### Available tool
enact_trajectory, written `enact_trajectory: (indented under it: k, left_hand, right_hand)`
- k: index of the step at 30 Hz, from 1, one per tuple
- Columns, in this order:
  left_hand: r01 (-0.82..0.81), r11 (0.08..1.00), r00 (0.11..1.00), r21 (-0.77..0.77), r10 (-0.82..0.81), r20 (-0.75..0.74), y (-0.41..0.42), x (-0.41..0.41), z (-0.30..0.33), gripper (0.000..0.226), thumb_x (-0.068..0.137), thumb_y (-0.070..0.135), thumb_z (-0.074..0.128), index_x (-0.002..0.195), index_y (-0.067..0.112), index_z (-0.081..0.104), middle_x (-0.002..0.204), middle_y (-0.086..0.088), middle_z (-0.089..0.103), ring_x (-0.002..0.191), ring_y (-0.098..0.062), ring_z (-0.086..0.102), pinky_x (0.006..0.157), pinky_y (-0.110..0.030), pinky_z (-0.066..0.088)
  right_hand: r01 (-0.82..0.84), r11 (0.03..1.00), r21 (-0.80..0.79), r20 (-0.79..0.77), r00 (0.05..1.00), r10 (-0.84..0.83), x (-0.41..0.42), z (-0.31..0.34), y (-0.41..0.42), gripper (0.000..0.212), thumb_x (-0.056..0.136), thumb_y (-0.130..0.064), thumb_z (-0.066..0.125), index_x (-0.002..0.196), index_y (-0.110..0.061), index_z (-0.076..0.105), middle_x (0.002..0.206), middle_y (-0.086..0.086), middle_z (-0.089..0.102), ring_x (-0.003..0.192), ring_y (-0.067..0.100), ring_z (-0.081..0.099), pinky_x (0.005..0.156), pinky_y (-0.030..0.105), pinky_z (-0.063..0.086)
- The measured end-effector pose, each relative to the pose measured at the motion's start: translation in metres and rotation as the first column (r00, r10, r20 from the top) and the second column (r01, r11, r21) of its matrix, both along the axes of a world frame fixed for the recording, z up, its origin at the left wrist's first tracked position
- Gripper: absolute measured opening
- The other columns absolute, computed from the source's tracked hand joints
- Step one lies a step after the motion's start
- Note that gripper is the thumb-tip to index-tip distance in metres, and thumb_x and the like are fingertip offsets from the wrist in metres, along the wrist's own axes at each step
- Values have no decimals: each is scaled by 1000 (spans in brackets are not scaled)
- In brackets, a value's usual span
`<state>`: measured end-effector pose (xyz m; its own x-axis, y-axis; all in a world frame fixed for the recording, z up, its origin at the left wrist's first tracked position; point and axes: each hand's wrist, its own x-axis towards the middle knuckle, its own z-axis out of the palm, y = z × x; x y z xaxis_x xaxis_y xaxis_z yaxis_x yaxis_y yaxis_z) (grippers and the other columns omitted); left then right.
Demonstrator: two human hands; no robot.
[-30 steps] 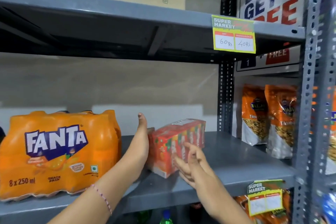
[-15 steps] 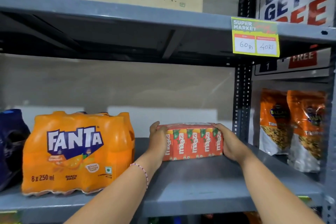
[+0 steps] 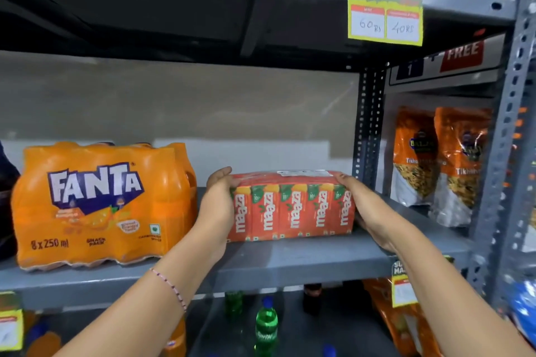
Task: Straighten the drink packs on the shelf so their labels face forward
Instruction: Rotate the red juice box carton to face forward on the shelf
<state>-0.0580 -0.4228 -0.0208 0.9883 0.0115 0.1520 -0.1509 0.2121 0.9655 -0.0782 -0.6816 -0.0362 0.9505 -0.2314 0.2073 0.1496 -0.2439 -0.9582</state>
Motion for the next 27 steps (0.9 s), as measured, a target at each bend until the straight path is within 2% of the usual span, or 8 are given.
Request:
enact_trajectory:
  k: [3, 9, 14, 18, 21, 23, 25, 27]
  left_hand:
    - [-14, 999, 998, -43, 17, 60, 4, -13, -14, 22, 100, 40, 46, 119, 42, 56, 74, 7, 78, 58, -2, 75, 39, -17, 52]
    - [-85, 991, 987, -101, 97, 127, -3, -22, -24, 18, 98, 43, 46, 113, 43, 56, 96, 5, 74, 70, -7, 77, 49, -18, 54]
    - [-10, 995, 994, -103, 22, 111, -25, -25, -21, 22, 99, 39, 47, 121, 40, 52, 97, -2, 75, 77, -14, 75, 53, -25, 56]
    - [76, 987, 993, -138, -63, 97, -50, -30, -18, 24, 98, 33, 49, 123, 35, 51, 101, -11, 74, 76, -21, 74, 61, -30, 60]
    - [118, 982, 990, -150, -104, 97, -66, -33, -17, 23, 97, 29, 50, 119, 34, 53, 101, -14, 74, 74, -23, 73, 68, -37, 60]
    - [126, 980, 988, -154, -111, 103, -77, -31, -18, 22, 94, 29, 51, 113, 37, 55, 100, -14, 74, 75, -24, 72, 75, -43, 60]
    - [112, 985, 989, -133, -99, 106, -83, -33, -17, 22, 85, 36, 52, 105, 44, 56, 104, -12, 74, 83, -27, 74, 84, -50, 60]
    - [113, 984, 991, -138, -101, 87, -90, -35, -16, 26, 72, 46, 52, 98, 50, 56, 113, -14, 72, 97, -33, 73, 91, -57, 57]
  right_hand:
    - [54, 999, 9, 48, 997, -54, -15, -4, 6, 51, 77, -73, 46, 115, -48, 67, 105, -1, 79, 93, 16, 77, 85, 42, 57]
    - [96, 995, 30, 146, 984, -99, -27, -12, 14, 44, 93, -60, 43, 114, -32, 70, 97, 1, 81, 87, 14, 78, 70, 33, 57]
    - [192, 976, 107, 99, 974, -203, -28, -11, -2, 55, 91, -60, 46, 122, -19, 66, 107, 10, 78, 98, 27, 75, 92, 51, 57]
    - [287, 944, 160, 121, 944, -308, -34, -10, -20, 60, 83, -64, 43, 121, -23, 67, 108, 11, 77, 95, 26, 75, 81, 47, 61]
    - [383, 905, 188, 138, 901, -410, -39, -11, -27, 62, 77, -66, 43, 113, -22, 69, 107, 12, 76, 97, 31, 73, 90, 57, 57]
    - [456, 863, 216, 158, 856, -492, -42, -12, -29, 62, 74, -67, 42, 101, -18, 67, 93, 9, 77, 91, 30, 74, 87, 53, 58]
    - [517, 821, 242, 169, 811, -560, -43, -13, -27, 60, 70, -70, 39, 89, -16, 60, 77, 7, 74, 81, 27, 73, 72, 40, 55]
    - [584, 773, 247, 170, 759, -628, -45, -14, -24, 59, 74, -68, 37, 90, -15, 56, 79, 8, 71, 80, 26, 72, 64, 34, 48]
